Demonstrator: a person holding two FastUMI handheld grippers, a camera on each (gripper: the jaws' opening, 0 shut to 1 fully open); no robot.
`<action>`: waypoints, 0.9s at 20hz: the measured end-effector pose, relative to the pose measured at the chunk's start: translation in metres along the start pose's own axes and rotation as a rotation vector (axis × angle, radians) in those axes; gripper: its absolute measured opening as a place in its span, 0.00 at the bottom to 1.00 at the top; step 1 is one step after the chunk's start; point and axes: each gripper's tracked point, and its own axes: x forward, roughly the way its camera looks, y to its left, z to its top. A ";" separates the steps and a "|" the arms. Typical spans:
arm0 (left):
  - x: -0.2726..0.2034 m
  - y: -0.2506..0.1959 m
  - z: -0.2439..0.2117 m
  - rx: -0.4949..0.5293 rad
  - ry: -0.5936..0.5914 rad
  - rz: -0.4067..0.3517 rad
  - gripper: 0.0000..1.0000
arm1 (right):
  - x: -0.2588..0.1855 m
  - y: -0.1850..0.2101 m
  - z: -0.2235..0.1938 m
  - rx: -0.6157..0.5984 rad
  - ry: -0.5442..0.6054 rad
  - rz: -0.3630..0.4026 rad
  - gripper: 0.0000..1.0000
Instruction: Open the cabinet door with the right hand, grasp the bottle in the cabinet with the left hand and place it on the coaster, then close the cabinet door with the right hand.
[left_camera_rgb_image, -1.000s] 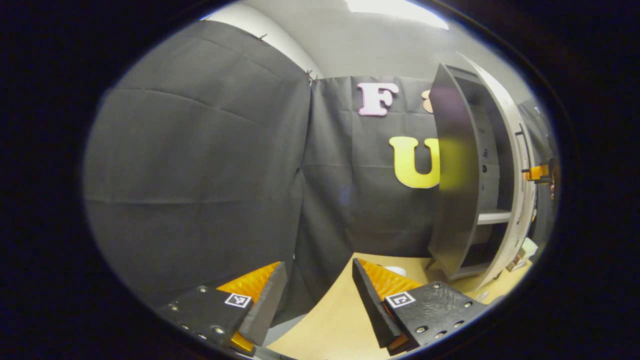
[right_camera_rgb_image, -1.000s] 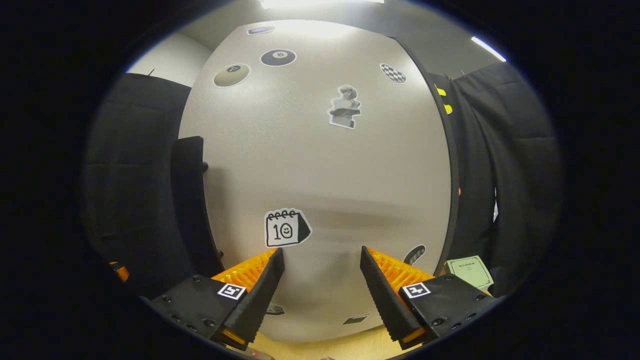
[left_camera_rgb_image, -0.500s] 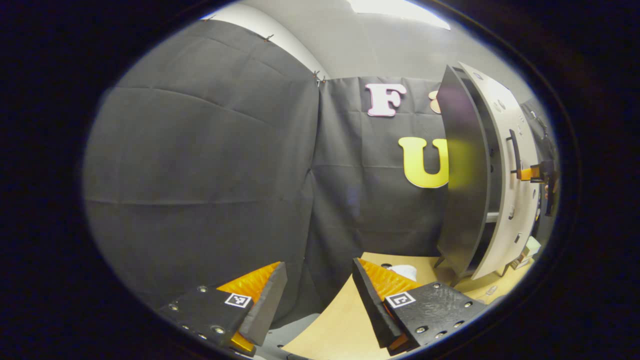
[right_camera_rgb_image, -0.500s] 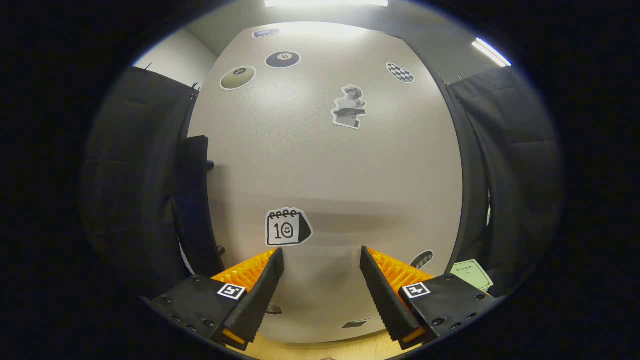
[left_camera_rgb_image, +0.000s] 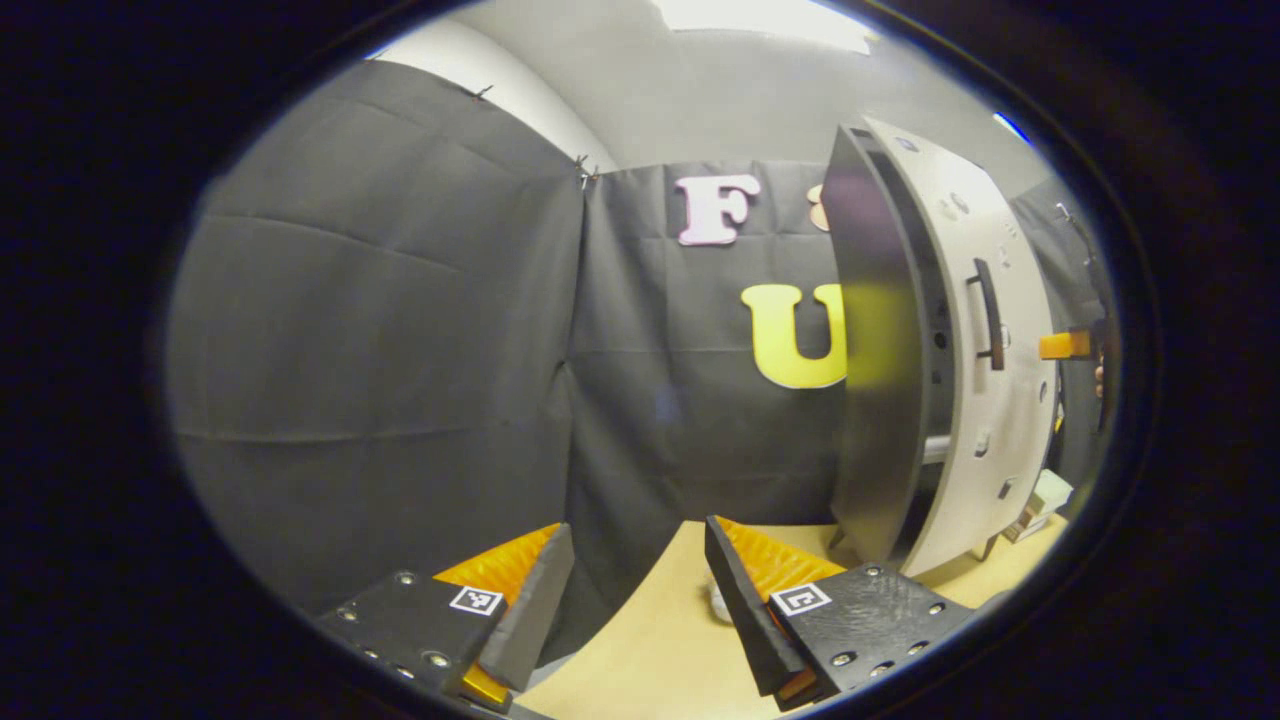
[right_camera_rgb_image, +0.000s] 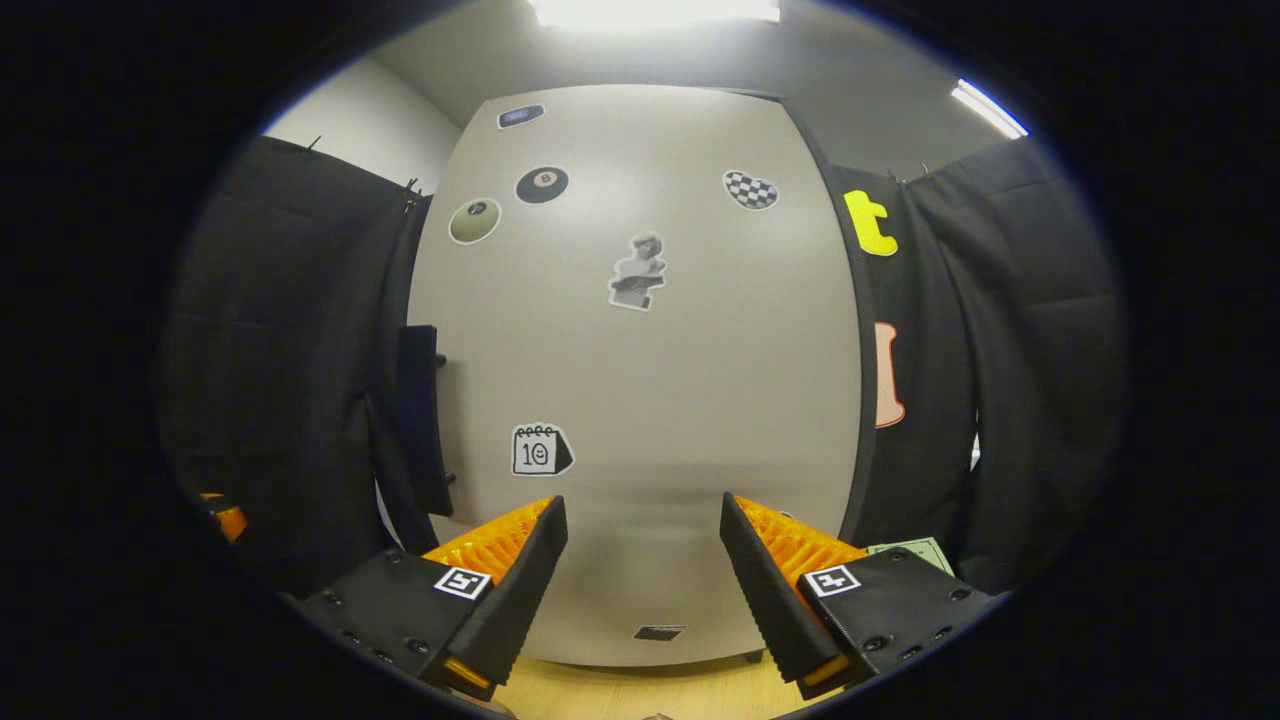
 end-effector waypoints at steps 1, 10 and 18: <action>0.001 -0.018 0.010 -0.002 -0.010 -0.010 0.82 | -0.007 -0.011 0.002 -0.002 -0.004 0.004 0.98; -0.004 -0.164 0.075 0.009 -0.099 -0.126 0.80 | -0.066 -0.129 0.009 -0.011 -0.020 -0.052 0.98; -0.016 -0.248 0.090 0.022 -0.128 -0.222 0.80 | -0.114 -0.212 -0.002 0.001 -0.029 -0.146 0.98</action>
